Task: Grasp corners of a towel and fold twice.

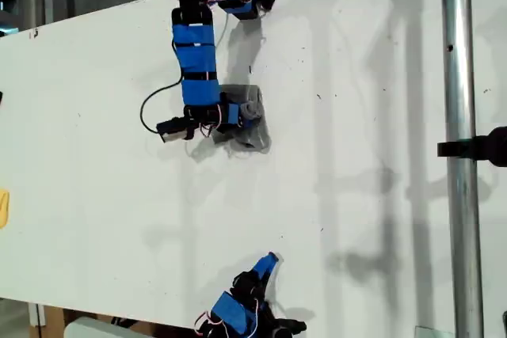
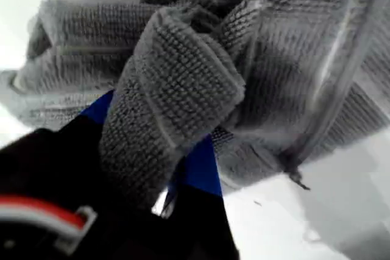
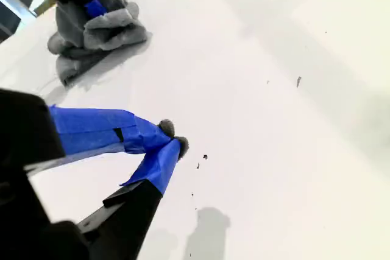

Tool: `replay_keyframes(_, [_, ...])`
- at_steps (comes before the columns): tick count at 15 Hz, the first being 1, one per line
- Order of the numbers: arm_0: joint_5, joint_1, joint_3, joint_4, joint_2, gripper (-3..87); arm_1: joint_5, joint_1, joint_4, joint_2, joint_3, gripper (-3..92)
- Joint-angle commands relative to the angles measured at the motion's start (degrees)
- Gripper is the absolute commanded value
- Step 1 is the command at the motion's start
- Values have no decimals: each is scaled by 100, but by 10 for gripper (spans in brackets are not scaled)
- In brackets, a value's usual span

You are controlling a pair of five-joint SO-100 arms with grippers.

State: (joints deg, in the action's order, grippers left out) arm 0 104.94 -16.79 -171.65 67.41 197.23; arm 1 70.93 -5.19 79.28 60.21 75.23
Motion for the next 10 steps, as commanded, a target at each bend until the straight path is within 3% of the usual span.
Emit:
replay_keyframes(1, [-88, 158, 53, -158, 35, -26, -18, 176, 264, -1037, -1318, 262])
replay_keyframes(2, [-88, 167, 26, -149, 35, -26, -158, 229, 299, -949, -1327, 296])
replay_keyframes(5, [-176, 281, -158, -185, 141, -26, -272, 26, 861, 316, -1266, 231])
replay_keyframes(6, [-193, 308, -220, -185, 141, -26, -431, -70, 976, 1037, -1266, 333])
replay_keyframes(7, [-220, 343, -255, -185, 141, -26, -659, -193, 984, 1784, -1266, 368])
replay_keyframes(10, [-272, 439, -378, -246, 149, -26, -1125, -782, 580, 3850, -984, 377])
